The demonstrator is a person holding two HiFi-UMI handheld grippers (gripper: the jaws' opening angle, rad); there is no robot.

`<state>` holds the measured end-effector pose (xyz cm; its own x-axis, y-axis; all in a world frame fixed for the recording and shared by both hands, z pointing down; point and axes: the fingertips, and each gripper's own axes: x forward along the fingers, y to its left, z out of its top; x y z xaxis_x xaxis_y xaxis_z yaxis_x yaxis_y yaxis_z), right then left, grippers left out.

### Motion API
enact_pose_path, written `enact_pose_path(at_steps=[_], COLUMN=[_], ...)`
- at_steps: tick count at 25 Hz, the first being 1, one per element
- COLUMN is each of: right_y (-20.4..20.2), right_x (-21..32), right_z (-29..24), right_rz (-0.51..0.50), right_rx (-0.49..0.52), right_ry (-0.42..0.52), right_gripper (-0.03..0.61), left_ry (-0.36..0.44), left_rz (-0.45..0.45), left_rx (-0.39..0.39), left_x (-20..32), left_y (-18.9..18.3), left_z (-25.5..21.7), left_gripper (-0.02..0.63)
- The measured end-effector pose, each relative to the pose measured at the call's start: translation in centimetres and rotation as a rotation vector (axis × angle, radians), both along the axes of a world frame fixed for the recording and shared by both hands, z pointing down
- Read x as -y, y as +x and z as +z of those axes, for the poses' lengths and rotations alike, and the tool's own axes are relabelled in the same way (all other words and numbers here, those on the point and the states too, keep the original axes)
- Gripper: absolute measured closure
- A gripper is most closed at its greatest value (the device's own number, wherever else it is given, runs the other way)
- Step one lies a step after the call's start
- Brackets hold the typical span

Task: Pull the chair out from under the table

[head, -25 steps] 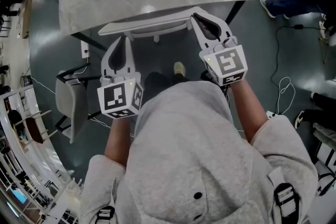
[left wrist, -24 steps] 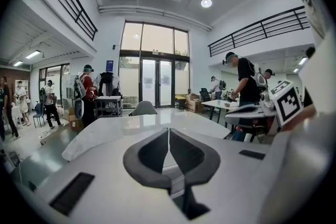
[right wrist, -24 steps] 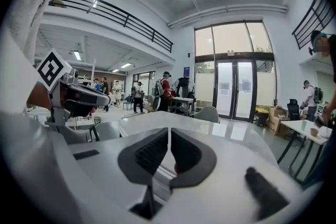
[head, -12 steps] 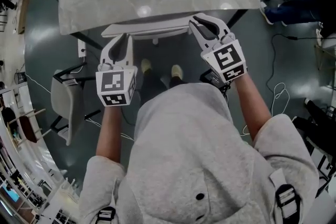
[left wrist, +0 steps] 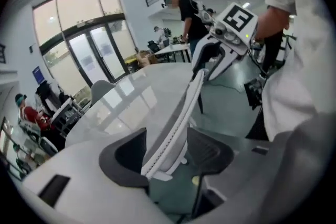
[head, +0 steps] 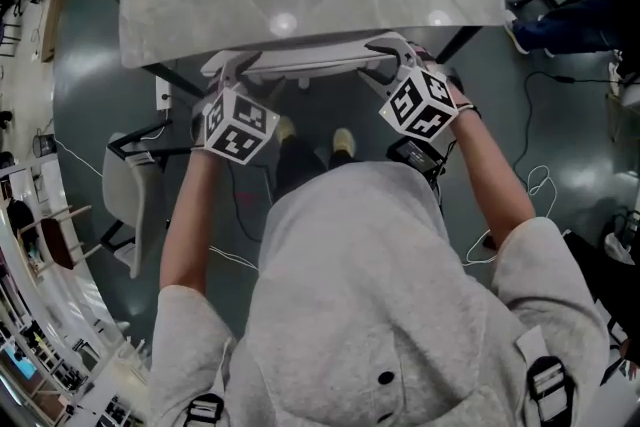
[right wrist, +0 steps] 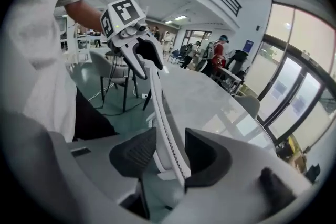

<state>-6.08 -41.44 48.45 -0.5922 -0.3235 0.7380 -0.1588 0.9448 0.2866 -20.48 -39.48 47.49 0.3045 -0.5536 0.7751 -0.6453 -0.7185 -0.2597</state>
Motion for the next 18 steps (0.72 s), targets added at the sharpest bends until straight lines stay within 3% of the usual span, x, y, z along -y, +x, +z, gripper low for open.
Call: enact_pose_path(at_steps=[3,8,12,14,18], right_y=[-0.1,0.1,-0.4,-0.5,-0.8], right_x=[0.2,0.0,0.7,1.2,1.7], right_z=[2.0,6.9,9.3,10.8,11.3], right_rz=[-0.101,-0.291,-0.356,-0.355,-0.371], right_rx=[-0.091,-0.257,-0.328,-0.38,-0.414], right_ry=[-0.02,-0.105,-0.132,-0.109,0.028], right_gripper=[0.425,0.425,0.425,0.426,0.499], left_ry=[-0.08,-0.246,-0.315,-0.36,-0.402], left_rz=[0.11,0.227,0.279,0.3,0.337], left_rx=[0.116,0.218,0.276,0.284,0.329], left_x=[0.9,0.8,0.9,0.8,1.0], left_y=[-0.2,-0.5,-1.3,-1.4,-1.9], left_z=[2.6,6.6,6.9,7.1,8.2], left_gripper=[0.382,0.386,0.463,0.48,0.48])
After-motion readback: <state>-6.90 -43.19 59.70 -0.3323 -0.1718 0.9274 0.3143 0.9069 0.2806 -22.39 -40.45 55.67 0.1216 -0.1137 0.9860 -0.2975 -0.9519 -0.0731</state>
